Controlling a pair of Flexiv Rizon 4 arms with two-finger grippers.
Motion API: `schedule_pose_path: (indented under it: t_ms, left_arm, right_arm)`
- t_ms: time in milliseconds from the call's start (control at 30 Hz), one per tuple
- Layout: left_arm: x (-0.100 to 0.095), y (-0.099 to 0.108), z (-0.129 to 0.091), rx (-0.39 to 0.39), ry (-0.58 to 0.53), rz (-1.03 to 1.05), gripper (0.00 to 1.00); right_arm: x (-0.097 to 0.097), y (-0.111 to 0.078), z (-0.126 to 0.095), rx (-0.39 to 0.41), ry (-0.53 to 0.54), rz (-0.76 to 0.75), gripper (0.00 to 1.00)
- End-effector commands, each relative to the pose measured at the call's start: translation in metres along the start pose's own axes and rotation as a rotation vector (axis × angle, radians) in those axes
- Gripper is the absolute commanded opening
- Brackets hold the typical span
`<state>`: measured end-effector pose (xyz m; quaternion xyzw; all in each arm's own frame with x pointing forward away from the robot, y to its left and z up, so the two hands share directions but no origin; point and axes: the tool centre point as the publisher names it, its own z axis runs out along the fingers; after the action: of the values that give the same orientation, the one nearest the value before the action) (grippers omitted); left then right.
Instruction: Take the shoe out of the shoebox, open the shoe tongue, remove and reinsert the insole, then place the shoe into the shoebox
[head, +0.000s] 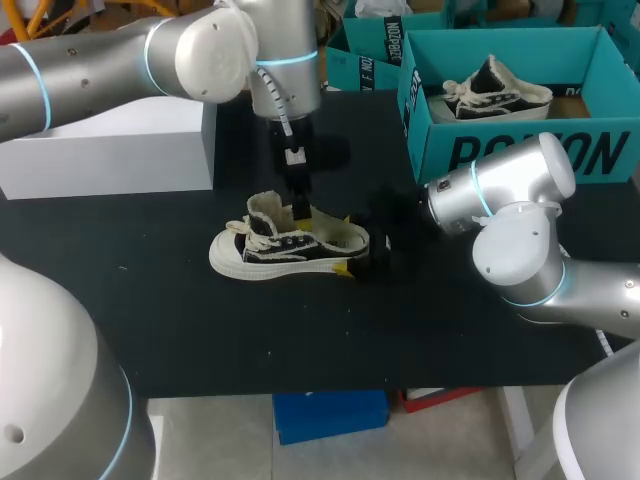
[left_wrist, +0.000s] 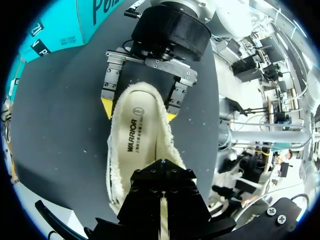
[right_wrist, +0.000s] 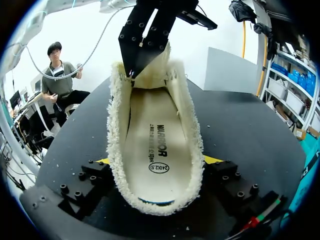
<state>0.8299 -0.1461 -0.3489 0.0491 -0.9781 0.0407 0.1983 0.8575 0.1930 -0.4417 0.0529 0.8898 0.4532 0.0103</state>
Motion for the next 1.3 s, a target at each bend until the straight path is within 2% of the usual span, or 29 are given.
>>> schedule_pose_path:
  t_ms: [33, 200, 500, 800, 1300]
  left_arm:
    - [-0.003, 0.006, -0.001, 0.013, 0.005, 0.015, 0.00]
    - [-0.005, 0.005, 0.000, 0.008, 0.002, 0.037, 0.00]
    - [-0.009, -0.002, 0.023, -0.019, 0.021, 0.095, 0.00]
    - [-0.011, 0.001, 0.036, -0.022, 0.053, 0.088, 0.00]
    - [0.001, 0.003, 0.061, -0.025, 0.089, 0.074, 0.00]
  right_arm:
    - [-0.001, 0.000, 0.000, 0.002, -0.001, 0.001, 0.00]
    - [-0.001, 0.000, 0.000, 0.002, -0.001, 0.001, 0.00]
    - [-0.001, 0.000, 0.000, 0.002, -0.001, 0.001, 0.00]
    - [-0.001, 0.000, 0.000, 0.002, -0.001, 0.001, 0.00]
    - [-0.001, 0.000, 0.000, 0.002, -0.001, 0.001, 0.00]
